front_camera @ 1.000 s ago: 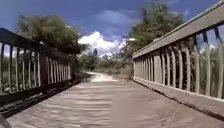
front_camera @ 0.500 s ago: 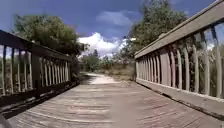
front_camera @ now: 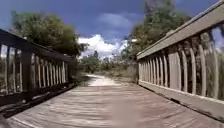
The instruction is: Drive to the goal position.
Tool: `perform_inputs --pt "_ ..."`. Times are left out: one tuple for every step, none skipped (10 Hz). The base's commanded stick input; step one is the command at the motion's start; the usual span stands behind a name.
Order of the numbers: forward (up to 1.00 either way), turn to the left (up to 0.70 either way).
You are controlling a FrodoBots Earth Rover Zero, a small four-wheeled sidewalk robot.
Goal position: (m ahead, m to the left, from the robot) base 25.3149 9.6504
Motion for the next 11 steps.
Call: perform_inputs --pt "0.50 0.50" --pt "0.50 0.38" --pt "0.50 0.07" --pt "0.50 0.00" --pt "0.50 0.00" --pt "0.50 0.00" --pt "0.50 0.00" --pt "0.50 0.00" --pt "0.50 0.00" --pt "0.50 0.00" --pt "0.50 0.00"
